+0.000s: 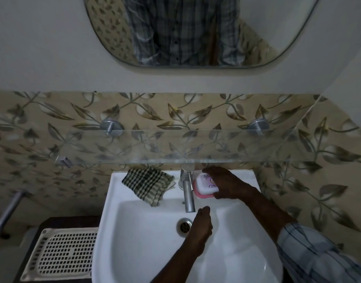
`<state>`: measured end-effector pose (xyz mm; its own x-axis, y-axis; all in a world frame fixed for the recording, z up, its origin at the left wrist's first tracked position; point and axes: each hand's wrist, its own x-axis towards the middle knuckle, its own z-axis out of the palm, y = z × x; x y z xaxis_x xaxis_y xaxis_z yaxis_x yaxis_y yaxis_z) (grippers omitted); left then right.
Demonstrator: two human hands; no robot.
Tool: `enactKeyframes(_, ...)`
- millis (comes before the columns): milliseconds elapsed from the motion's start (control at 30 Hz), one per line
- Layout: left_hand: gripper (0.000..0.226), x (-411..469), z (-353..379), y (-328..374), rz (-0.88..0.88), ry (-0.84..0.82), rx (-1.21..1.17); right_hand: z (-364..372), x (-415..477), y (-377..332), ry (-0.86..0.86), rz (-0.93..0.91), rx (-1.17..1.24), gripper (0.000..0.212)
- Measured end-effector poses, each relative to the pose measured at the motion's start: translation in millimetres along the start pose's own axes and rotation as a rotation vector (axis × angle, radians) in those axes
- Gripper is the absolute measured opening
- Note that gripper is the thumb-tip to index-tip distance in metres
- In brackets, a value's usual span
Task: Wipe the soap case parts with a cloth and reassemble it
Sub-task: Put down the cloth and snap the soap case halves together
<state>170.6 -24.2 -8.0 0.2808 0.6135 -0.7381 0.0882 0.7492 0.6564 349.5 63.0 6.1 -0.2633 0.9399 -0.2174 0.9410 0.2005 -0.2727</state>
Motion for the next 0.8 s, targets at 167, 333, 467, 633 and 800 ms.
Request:
enactKeyframes(167,0.018,11,-4,-1,-0.045,0.006,-0.11,8,0,5,-0.047,0.006,-0.061,0.117)
enactKeyframes(333,0.049,13,4,0,-0.002,-0.07,-0.264,13,-8,4,-0.005,0.081,0.0,0.113)
enactKeyframes(467,0.068,3,12,13,0.192,-0.215,-0.34,-21,-32,6,0.026,0.237,0.384,0.115)
enactKeyframes(633,0.07,-15,16,47,0.516,-0.33,-0.373,-57,-76,-12,-0.005,0.244,0.616,0.106)
enactKeyframes(800,0.06,-29,5,51,0.538,-0.366,-0.375,-72,-97,-32,-0.021,0.201,0.718,0.09)
